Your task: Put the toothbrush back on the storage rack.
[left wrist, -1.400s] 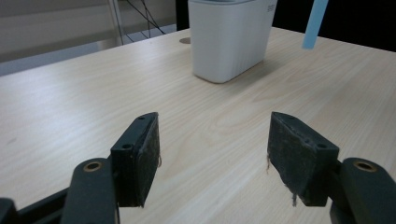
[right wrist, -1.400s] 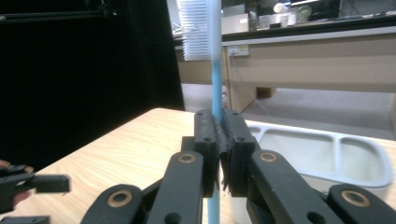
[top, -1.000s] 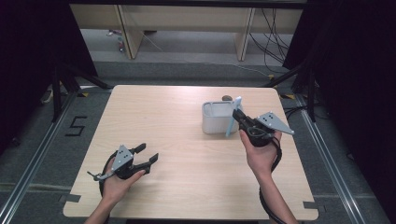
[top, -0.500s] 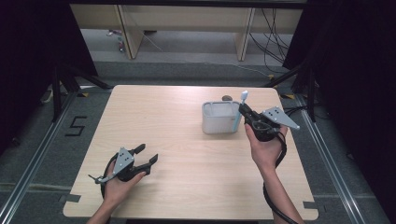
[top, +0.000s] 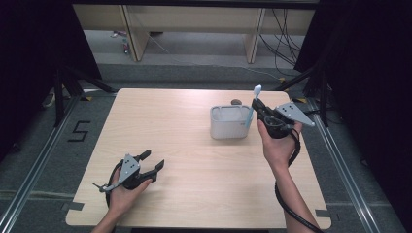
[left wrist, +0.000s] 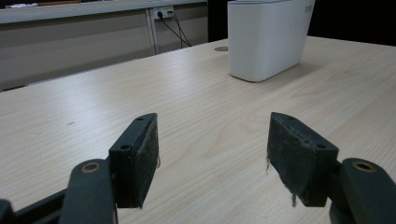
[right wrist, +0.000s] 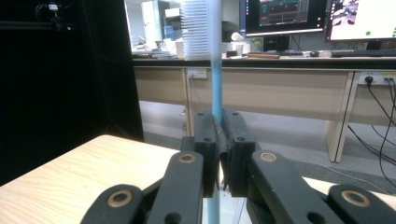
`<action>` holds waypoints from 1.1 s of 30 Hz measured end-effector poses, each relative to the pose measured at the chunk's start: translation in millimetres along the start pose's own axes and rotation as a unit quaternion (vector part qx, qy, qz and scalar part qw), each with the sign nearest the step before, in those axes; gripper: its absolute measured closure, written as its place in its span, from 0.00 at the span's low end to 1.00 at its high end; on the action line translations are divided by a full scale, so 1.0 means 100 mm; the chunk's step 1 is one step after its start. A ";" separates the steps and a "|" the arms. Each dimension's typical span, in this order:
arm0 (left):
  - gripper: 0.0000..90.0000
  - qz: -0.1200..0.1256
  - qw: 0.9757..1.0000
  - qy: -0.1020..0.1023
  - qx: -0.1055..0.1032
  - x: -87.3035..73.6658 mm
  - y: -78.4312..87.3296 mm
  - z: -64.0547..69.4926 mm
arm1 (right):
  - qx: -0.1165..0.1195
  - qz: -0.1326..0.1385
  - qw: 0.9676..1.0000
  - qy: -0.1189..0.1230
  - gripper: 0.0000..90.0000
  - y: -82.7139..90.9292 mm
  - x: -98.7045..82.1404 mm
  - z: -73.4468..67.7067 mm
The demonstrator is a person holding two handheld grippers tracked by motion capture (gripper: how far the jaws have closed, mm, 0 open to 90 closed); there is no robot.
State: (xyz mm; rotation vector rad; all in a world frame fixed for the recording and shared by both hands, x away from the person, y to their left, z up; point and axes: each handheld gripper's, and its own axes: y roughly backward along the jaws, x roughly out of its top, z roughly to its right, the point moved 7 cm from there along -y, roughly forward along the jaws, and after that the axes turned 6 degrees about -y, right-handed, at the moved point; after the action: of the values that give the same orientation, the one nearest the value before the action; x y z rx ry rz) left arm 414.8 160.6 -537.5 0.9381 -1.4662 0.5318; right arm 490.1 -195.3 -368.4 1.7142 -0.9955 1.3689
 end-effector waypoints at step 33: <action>0.38 0.004 1.000 -0.005 0.005 0.01 0.00 0.01 | -0.028 0.019 0.999 0.004 0.96 -0.32 0.25 0.16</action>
State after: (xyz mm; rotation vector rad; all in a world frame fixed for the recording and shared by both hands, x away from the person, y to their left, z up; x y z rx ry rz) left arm 414.1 159.8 -537.0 0.9437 -1.4775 0.5418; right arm 528.9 -199.1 -348.5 1.6560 -1.0573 1.3590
